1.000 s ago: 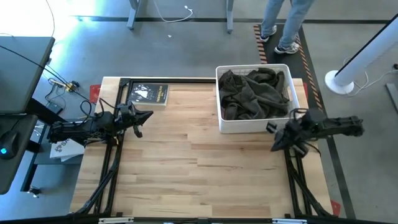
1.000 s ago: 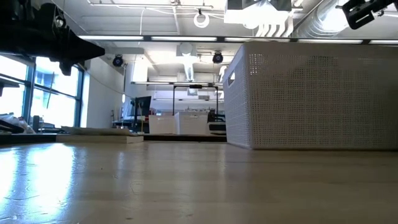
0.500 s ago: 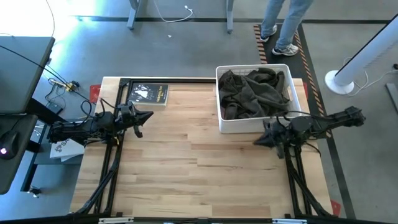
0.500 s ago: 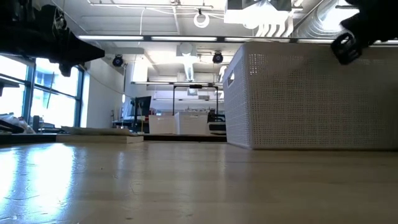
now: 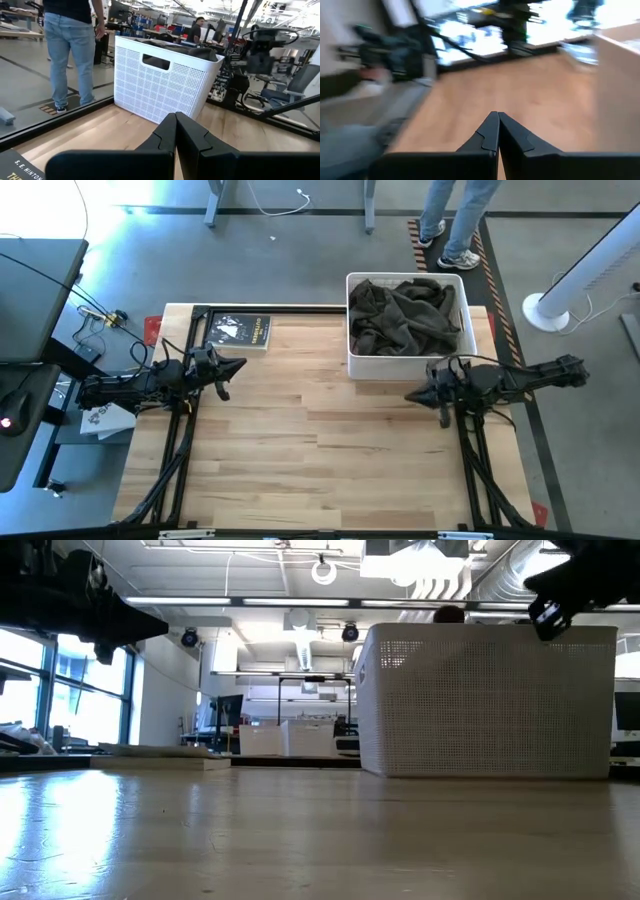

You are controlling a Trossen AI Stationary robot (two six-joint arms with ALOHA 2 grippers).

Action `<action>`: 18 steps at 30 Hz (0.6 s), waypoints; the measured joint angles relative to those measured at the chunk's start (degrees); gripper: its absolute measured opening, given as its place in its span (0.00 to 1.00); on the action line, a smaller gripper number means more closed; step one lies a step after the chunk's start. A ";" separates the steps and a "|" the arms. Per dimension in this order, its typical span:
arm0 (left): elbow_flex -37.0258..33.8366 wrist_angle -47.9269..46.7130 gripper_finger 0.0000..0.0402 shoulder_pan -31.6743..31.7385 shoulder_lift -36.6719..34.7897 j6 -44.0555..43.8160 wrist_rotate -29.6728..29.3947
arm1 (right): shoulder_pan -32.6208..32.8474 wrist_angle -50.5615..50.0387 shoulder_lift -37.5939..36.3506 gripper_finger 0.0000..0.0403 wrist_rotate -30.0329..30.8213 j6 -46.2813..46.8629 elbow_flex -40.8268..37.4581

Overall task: Sort clothes
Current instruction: Return to Home Position

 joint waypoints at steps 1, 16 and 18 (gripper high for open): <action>0.00 0.00 0.00 0.00 0.00 0.02 0.00 | 0.07 1.16 -0.10 0.00 -2.25 0.33 0.00; 0.00 -0.01 0.00 -0.02 0.00 0.61 1.49 | 2.77 -5.15 -17.73 0.00 4.23 -1.11 -0.10; 0.00 -0.05 0.00 -0.02 0.09 0.57 1.49 | 2.77 -4.22 -17.44 0.00 2.30 -0.48 -1.66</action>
